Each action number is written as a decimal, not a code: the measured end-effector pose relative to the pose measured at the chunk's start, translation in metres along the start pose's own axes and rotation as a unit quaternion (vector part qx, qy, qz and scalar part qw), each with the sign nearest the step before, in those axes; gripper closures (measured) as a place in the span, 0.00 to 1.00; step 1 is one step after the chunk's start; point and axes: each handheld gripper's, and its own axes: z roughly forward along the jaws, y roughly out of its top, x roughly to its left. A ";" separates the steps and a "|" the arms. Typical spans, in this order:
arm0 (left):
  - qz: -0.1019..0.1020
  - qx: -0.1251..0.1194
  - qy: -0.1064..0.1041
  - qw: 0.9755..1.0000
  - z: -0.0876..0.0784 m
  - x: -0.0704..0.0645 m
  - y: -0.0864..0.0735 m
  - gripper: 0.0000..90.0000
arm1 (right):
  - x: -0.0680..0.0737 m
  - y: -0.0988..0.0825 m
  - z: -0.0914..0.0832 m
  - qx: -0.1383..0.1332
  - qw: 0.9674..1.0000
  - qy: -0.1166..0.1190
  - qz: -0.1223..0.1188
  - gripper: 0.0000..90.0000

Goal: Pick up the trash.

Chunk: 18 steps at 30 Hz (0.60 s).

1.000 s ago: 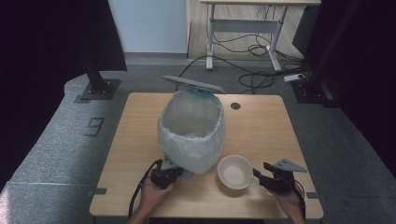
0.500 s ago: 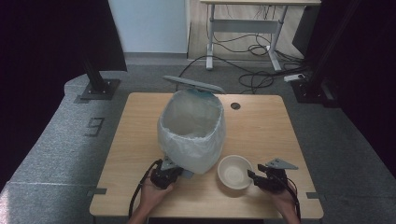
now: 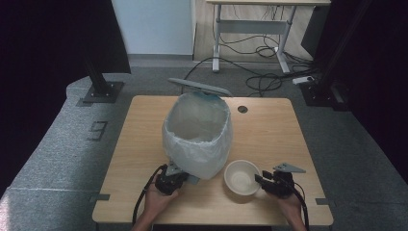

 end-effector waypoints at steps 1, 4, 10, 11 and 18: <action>0.000 0.000 0.000 1.000 0.000 0.000 0.000 1.00 | 0.000 0.000 0.000 0.003 1.000 0.003 0.002 0.64; 0.000 0.000 0.000 1.000 0.000 0.000 0.000 1.00 | 0.000 -0.001 0.001 0.011 1.000 0.009 0.007 0.68; 0.001 0.000 -0.001 1.000 0.000 0.000 0.000 1.00 | 0.000 -0.002 0.000 0.026 0.999 0.018 0.016 0.81; 0.001 0.000 -0.001 1.000 0.000 0.000 0.000 1.00 | 0.000 -0.002 -0.001 0.027 0.999 0.024 0.021 0.82; 0.001 0.000 -0.001 1.000 0.000 0.000 0.000 1.00 | -0.006 -0.001 -0.007 0.011 0.997 0.057 0.054 0.90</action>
